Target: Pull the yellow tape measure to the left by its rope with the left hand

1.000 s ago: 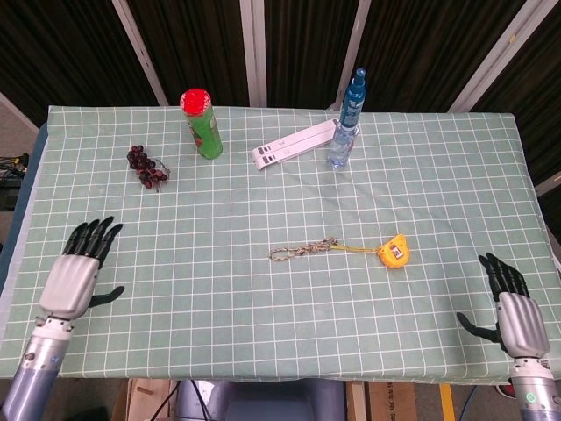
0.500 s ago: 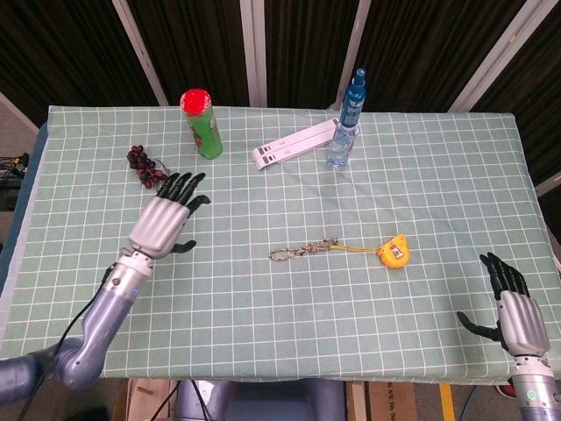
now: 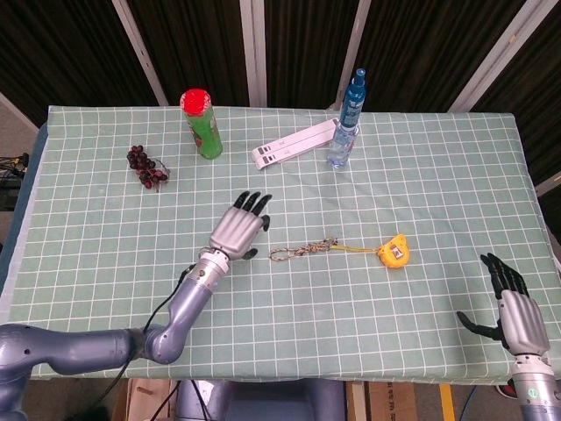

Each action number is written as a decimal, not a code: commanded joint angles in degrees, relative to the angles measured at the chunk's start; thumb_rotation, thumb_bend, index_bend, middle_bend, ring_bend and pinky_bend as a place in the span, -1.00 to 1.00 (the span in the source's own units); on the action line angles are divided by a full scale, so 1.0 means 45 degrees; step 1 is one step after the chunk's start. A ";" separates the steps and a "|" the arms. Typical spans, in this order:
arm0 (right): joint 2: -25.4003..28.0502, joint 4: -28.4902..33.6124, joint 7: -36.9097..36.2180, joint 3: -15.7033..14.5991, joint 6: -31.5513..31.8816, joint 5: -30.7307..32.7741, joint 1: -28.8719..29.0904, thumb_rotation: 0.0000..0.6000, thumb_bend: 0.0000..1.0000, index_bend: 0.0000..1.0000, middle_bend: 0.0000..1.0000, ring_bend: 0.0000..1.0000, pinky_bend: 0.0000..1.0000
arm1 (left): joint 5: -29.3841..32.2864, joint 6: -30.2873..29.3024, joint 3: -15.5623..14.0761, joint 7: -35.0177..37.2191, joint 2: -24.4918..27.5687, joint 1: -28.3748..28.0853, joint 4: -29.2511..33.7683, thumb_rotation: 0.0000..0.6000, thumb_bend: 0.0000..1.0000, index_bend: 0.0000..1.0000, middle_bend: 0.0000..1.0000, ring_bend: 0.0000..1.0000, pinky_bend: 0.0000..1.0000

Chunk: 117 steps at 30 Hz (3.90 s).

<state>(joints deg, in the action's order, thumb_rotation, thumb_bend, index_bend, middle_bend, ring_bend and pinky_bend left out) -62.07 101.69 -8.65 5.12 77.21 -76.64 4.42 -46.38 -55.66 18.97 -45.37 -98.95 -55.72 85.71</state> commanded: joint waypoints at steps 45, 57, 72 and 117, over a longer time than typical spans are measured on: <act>0.0133 0.0104 -0.0304 0.0001 -0.0222 0.0148 0.0045 1.00 -0.52 -1.00 -1.00 -1.00 -1.00 | 0.1966 -0.0347 -0.0337 -0.0004 -0.3293 -0.1533 -0.2978 1.00 -0.04 0.00 -0.87 -1.00 -1.00; 0.0140 0.0128 -0.0286 -0.0014 -0.0171 0.0101 0.0027 1.00 -0.52 -1.00 -1.00 -1.00 -1.00 | 0.1862 -0.0331 -0.0387 0.0082 -0.3326 -0.1503 -0.3038 1.00 0.00 0.03 -0.86 -1.00 -1.00; 0.0161 0.0135 -0.0339 -0.0018 -0.0163 0.0102 0.0012 1.00 -0.52 -1.00 -1.00 -1.00 -1.00 | 0.1724 -0.0566 -0.0341 0.0173 -0.3117 -0.1345 -0.2836 1.00 0.06 0.07 -0.84 -1.00 -1.00; 0.0064 0.0193 -0.0228 0.0000 -0.0004 0.0047 -0.0027 1.00 -0.52 -1.00 -1.00 -1.00 -1.00 | -0.1659 -0.4664 -0.2843 0.3194 0.6375 0.4587 0.3745 1.00 0.06 0.14 -0.82 -1.00 -1.00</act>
<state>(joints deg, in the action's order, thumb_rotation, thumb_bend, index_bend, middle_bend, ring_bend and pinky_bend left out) -61.78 102.55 -9.67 5.12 77.19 -76.43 4.30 -52.88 -75.86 7.06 -32.15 -71.41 -36.30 103.05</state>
